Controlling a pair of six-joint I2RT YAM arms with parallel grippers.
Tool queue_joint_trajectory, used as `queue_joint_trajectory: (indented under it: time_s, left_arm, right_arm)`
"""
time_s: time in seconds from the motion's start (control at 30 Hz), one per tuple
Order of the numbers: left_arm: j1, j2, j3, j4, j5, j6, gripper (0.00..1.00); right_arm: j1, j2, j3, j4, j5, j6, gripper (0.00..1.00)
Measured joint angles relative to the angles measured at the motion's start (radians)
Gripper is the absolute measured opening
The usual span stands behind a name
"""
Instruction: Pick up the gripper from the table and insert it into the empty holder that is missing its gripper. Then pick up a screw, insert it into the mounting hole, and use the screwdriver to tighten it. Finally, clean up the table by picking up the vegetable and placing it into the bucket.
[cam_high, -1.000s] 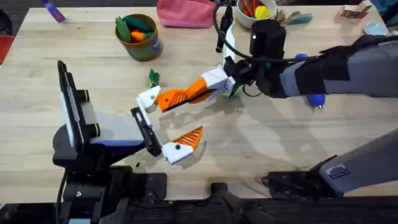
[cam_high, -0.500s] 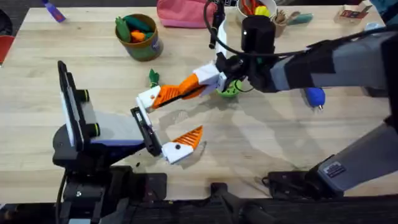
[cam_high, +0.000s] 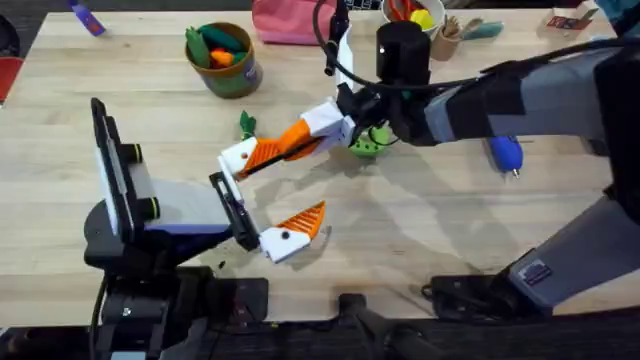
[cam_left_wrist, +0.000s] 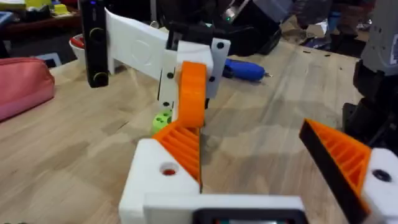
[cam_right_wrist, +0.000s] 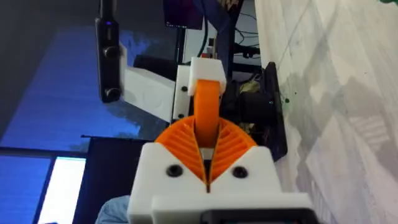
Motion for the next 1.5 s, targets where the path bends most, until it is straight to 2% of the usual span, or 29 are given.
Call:
queue_joint_trajectory:
  time_s: [0.97,1.5]
  left_arm:
    - [0.0,0.0,0.0,0.0,-0.003,0.0,0.985]
    - [0.0,0.0,0.0,-0.002,0.005,-0.019,0.985]
  right_arm:
    - [0.01,0.0,0.003,-0.003,0.016,0.005,0.008]
    - [0.01,-0.024,-0.043,0.012,0.057,0.014,0.008]
